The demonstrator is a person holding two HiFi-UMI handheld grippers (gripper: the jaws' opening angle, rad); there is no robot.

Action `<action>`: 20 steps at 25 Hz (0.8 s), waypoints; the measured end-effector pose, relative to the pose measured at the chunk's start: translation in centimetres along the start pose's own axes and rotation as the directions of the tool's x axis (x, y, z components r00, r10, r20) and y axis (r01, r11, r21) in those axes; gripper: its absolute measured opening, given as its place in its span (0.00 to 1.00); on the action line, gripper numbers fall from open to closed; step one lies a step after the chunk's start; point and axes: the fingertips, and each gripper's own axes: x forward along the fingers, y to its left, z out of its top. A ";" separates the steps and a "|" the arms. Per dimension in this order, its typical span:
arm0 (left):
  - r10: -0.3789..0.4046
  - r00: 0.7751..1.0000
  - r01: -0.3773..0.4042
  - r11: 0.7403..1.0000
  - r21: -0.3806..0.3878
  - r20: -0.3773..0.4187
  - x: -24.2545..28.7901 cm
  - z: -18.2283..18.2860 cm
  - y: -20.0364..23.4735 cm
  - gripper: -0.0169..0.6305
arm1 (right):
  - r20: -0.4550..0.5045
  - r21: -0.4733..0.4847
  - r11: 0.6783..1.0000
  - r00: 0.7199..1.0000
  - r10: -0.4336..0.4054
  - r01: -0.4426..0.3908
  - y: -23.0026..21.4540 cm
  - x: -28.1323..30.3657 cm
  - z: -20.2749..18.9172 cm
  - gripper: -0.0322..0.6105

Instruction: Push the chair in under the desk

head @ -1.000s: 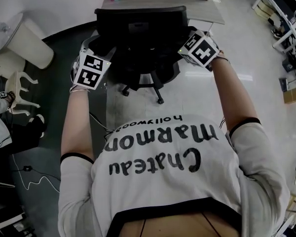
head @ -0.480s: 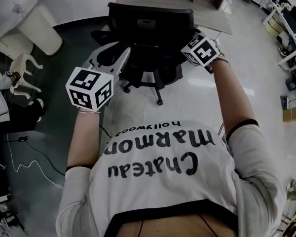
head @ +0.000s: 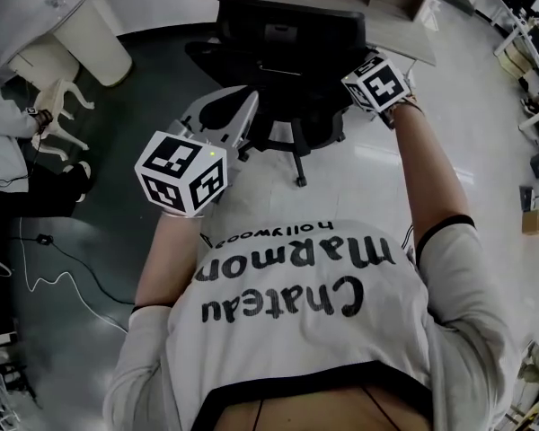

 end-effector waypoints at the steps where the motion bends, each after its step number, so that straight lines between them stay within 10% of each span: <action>1: 0.005 1.000 -0.005 1.000 -0.003 0.004 -0.1 0.1 -0.2 0.06 | 0.009 0.019 1.000 1.000 0.002 -0.002 0.0 -0.4 0.0 0.37; 6: 0.037 0.999 -0.037 0.998 -0.048 0.015 -0.4 0.1 -0.7 0.06 | 0.121 0.193 0.980 0.992 0.025 -0.048 0.2 -3.4 0.5 0.31; 13: 0.056 0.998 -0.056 0.996 -0.064 0.008 -0.2 0.0 -2.5 0.06 | 0.269 0.476 0.869 0.963 0.002 -0.135 2.1 -8.0 0.7 0.24; 20: 0.087 0.996 -0.087 0.995 -0.051 -0.002 -0.5 -0.8 -4.7 0.06 | 0.380 0.528 0.810 0.924 0.043 -0.255 6.0 -11.8 2.0 0.19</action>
